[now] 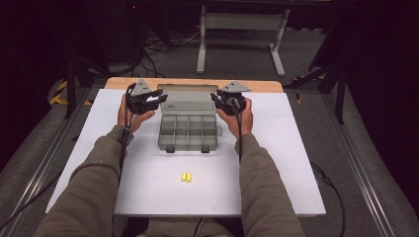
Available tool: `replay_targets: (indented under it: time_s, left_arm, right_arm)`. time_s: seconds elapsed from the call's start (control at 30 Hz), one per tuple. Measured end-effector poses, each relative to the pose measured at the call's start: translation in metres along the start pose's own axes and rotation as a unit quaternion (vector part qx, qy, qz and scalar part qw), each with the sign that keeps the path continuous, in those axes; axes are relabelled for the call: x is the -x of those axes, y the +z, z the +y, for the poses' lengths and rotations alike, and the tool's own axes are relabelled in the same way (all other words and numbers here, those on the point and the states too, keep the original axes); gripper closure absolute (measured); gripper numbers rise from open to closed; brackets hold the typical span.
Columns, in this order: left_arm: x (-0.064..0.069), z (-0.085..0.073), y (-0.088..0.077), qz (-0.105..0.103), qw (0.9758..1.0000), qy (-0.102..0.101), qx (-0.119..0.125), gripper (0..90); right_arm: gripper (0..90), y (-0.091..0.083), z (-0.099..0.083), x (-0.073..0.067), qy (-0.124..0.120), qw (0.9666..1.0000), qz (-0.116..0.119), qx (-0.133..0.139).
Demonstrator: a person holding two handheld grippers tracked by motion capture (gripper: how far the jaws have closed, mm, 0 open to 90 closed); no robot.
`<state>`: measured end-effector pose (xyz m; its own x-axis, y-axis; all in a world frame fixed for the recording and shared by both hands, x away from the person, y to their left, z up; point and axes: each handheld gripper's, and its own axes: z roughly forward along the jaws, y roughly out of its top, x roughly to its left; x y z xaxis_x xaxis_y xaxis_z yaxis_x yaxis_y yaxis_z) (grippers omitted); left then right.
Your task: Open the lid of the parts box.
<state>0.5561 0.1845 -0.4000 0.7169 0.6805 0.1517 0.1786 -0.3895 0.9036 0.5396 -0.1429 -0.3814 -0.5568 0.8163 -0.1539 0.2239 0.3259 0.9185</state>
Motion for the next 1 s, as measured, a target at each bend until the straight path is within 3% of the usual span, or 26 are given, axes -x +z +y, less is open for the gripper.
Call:
replay_targets:
  time_s: [0.17,0.43,0.57,0.83,1.0]
  left_arm:
    - [-0.003,-0.010,0.011,-0.008,0.9997,-0.020,-0.010,67.3]
    - [-0.008,-0.024,0.021,-0.026,0.9984,-0.044,-0.022,67.7]
    - [-0.007,-0.027,0.023,-0.030,0.9978,-0.053,-0.028,67.2]
    - [-0.003,-0.038,0.030,-0.035,0.9961,-0.071,-0.038,64.2]
    - [0.000,-0.047,0.034,-0.045,0.9940,-0.089,-0.046,63.7]
  right_arm:
    - [71.2,0.011,-0.011,0.006,0.010,0.9997,0.015,-0.014]
    - [73.2,0.022,-0.028,0.015,0.066,0.9966,0.047,-0.015]
    - [73.1,0.024,-0.031,0.016,0.075,0.9957,0.052,-0.018]
    - [73.0,0.028,-0.042,0.015,0.118,0.9910,0.058,-0.026]
    - [74.7,0.030,-0.051,0.010,0.121,0.9893,0.051,-0.063]
